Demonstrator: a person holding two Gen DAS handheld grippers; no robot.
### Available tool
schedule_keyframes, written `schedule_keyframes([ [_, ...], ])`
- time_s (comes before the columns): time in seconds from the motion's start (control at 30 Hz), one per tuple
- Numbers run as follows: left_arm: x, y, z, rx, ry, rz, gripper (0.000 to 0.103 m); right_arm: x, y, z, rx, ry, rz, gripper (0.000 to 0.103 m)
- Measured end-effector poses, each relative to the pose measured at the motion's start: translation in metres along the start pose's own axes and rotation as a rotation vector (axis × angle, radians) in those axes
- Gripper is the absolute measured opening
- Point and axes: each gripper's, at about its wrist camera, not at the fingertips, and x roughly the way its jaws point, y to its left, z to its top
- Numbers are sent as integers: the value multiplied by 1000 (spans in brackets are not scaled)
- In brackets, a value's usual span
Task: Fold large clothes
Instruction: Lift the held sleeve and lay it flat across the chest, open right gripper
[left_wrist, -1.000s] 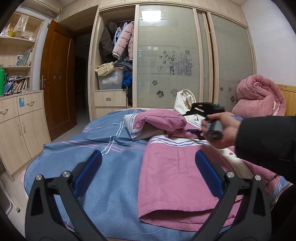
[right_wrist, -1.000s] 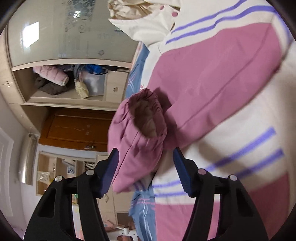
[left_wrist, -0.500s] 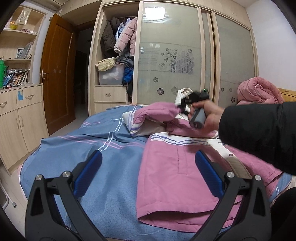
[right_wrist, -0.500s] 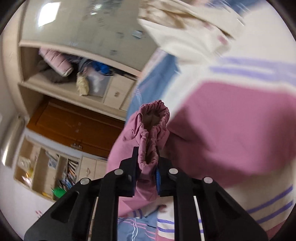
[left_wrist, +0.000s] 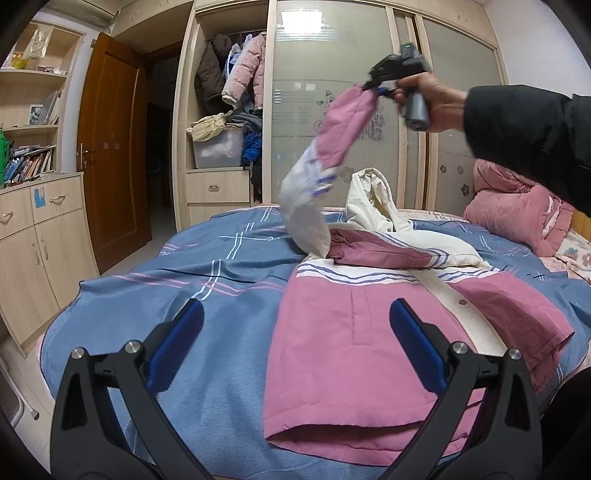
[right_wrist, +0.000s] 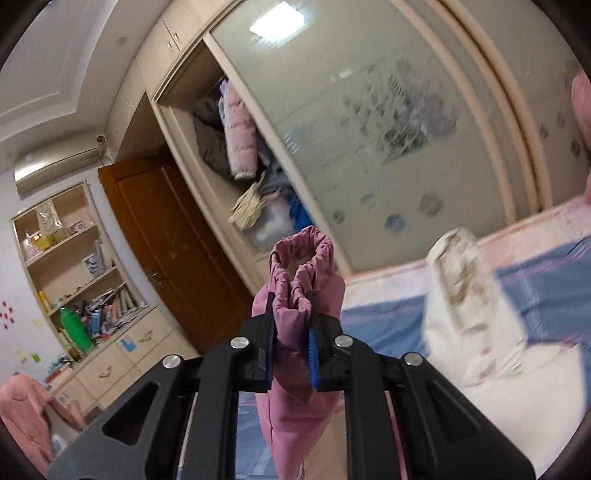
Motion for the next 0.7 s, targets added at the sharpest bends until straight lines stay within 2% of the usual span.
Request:
schedule_keyframes([
  [0.17, 2, -3, -1, 5, 3, -9, 101, -36, -82, 1, 32, -16, -134, 13],
  [0.33, 4, -9, 0, 14, 8, -15, 101, -68, -187, -41, 147, 7, -300, 13],
  [0.4, 5, -10, -1, 13, 11, -20, 101, -81, -234, -67, 201, 30, -371, 13],
  [0.47, 6, -13, 1, 11, 13, -24, 101, -90, -264, -94, 229, 50, -421, 13],
  [0.6, 7, -20, 1, 26, 16, -28, 101, -97, -310, -136, 271, 108, -506, 13],
  [0.7, 8, -26, 1, 44, 16, -28, 101, -94, -320, -153, 266, 154, -551, 13],
])
